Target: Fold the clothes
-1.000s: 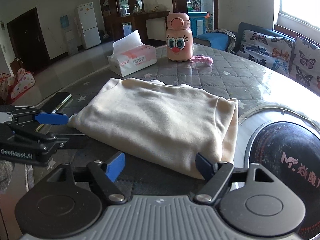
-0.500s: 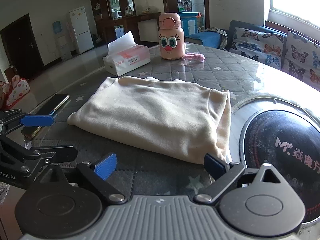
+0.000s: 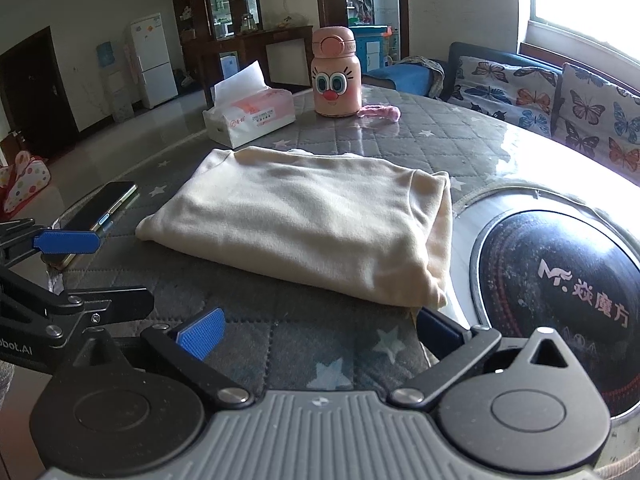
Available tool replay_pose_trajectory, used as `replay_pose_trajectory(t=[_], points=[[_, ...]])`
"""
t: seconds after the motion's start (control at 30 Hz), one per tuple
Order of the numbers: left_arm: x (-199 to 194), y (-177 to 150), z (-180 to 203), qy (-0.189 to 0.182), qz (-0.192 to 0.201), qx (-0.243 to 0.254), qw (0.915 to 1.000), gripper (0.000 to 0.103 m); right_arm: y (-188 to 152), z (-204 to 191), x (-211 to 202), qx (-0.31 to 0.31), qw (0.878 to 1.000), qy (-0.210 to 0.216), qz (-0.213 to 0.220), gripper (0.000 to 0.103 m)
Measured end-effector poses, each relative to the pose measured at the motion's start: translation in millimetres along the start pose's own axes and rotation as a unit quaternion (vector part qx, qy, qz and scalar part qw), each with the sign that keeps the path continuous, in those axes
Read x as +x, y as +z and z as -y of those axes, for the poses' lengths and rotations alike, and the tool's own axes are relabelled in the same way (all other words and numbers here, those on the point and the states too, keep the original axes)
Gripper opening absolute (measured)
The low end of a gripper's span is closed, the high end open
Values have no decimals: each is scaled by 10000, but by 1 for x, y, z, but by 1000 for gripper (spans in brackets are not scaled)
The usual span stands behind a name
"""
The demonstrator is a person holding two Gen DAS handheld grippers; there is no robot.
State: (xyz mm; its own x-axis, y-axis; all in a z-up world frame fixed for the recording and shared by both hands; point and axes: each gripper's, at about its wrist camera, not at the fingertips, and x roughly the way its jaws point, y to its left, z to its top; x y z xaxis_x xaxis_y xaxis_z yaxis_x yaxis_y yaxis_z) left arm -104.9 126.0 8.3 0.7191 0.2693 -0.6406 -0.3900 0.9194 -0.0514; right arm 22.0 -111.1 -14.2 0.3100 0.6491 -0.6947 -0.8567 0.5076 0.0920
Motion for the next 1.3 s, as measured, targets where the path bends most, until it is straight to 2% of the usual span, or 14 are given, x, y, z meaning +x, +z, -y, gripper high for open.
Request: replay_pose_trajectory(t=[1.3], points=[[-20, -36, 28, 231, 101, 80, 9996, 103, -52, -5, -24, 378, 9987, -294, 175, 103]])
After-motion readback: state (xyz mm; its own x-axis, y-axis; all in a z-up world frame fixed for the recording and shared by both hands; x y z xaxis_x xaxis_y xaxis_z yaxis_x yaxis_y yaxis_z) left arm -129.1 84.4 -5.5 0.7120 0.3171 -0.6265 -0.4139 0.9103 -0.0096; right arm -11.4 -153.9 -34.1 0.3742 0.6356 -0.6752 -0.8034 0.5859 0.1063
